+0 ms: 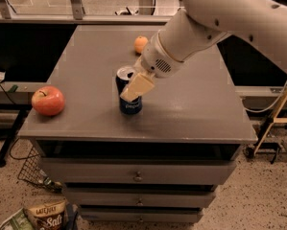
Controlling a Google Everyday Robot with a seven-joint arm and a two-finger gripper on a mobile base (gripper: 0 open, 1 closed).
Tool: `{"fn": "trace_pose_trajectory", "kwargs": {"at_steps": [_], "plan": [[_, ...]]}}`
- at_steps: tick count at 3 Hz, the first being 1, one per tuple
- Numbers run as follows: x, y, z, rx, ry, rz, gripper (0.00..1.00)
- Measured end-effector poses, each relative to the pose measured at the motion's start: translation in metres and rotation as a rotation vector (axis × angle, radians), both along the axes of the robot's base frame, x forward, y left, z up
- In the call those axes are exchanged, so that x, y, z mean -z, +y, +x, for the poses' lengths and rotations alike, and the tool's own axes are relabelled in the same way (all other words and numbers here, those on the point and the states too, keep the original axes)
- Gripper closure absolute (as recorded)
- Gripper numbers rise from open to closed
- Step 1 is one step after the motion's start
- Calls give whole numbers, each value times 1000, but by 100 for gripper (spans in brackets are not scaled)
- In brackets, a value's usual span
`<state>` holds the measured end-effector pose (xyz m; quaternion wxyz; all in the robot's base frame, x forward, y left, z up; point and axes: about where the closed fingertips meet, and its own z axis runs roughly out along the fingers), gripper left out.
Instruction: Pick pepsi can
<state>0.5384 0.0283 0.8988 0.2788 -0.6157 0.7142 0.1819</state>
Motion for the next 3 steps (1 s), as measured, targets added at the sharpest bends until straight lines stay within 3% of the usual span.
{"fn": "trace_pose_trajectory", "kwargs": {"at_steps": [1, 2, 3], "plan": [[-26, -10, -2, -32, -30, 85, 92], [-54, -18, -7, -69, -78, 120, 100], [-56, -18, -7, -74, -84, 121, 100]]}}
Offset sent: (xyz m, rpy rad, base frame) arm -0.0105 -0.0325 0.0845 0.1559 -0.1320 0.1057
